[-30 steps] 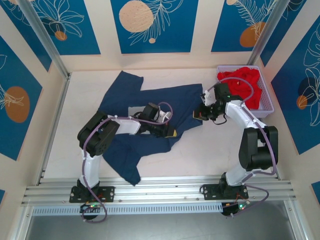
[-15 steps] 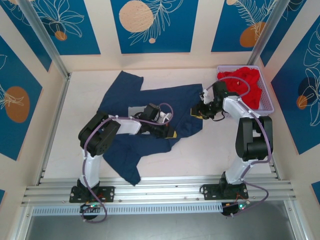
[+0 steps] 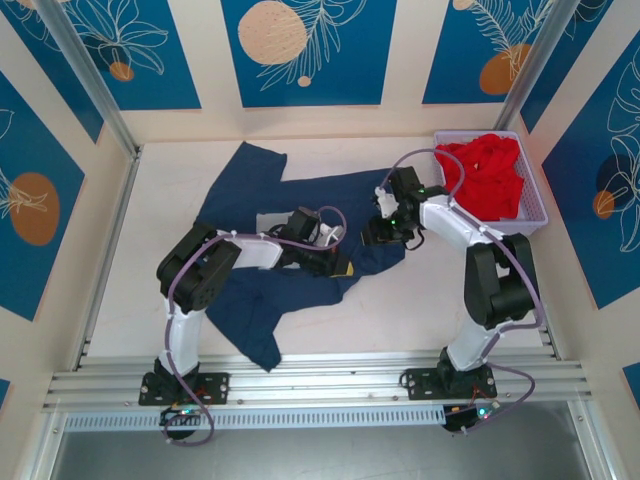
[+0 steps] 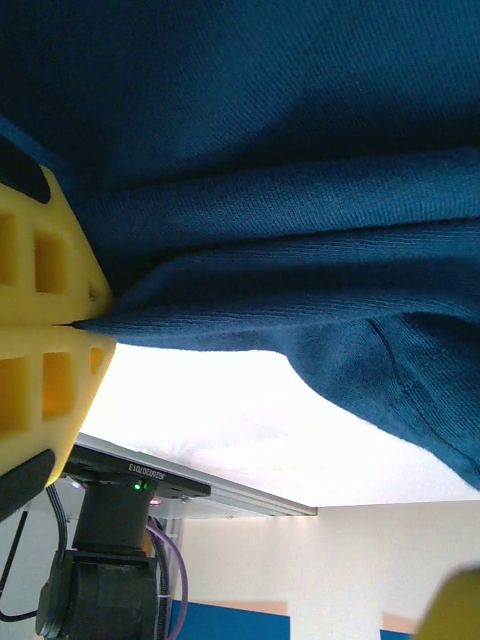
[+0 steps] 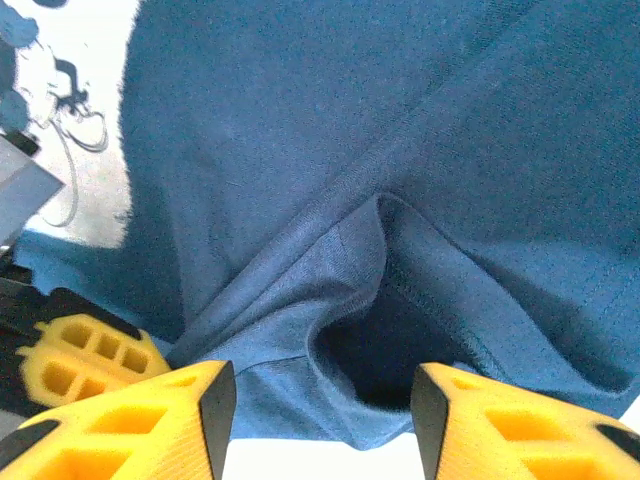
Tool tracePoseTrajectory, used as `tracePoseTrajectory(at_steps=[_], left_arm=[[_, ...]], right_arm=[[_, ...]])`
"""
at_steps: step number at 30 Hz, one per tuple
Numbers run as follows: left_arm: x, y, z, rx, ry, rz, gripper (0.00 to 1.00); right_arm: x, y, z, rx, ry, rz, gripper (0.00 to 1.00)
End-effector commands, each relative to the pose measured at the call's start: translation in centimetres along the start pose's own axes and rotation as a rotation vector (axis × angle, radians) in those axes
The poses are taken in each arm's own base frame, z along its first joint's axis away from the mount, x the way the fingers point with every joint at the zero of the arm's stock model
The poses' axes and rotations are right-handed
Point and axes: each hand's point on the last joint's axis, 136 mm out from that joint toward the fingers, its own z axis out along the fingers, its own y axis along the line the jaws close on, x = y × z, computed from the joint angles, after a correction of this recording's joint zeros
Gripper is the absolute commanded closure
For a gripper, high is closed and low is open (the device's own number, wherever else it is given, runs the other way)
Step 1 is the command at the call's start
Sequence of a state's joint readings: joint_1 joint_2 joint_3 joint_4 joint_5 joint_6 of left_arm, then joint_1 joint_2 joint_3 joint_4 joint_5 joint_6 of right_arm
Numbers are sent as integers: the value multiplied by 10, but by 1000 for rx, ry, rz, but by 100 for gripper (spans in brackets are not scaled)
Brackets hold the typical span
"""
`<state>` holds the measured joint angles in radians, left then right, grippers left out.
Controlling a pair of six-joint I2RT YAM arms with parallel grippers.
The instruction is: Fold the inside-out t-shirt
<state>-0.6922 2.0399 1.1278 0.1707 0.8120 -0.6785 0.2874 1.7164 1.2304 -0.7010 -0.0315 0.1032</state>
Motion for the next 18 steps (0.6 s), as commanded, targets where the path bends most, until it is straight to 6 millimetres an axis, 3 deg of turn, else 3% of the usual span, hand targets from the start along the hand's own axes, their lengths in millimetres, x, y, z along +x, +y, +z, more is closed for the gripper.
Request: tracePoseTrajectory(at_steps=[1, 6, 10, 14, 18], left_arm=[[10, 1, 4, 11, 39, -5, 100], [11, 2, 5, 11, 40, -4, 100], [11, 2, 4, 11, 41, -4, 100], [13, -3, 4, 12, 47, 23, 100], [24, -19, 16, 6, 98, 118, 100]], right_arm=[[2, -4, 6, 77, 52, -81, 47], [7, -4, 17, 117, 107, -120, 50], [15, -6, 16, 135, 135, -110, 75], [29, -15, 1, 162, 137, -23, 92], [49, -30, -22, 121, 105, 169, 95]])
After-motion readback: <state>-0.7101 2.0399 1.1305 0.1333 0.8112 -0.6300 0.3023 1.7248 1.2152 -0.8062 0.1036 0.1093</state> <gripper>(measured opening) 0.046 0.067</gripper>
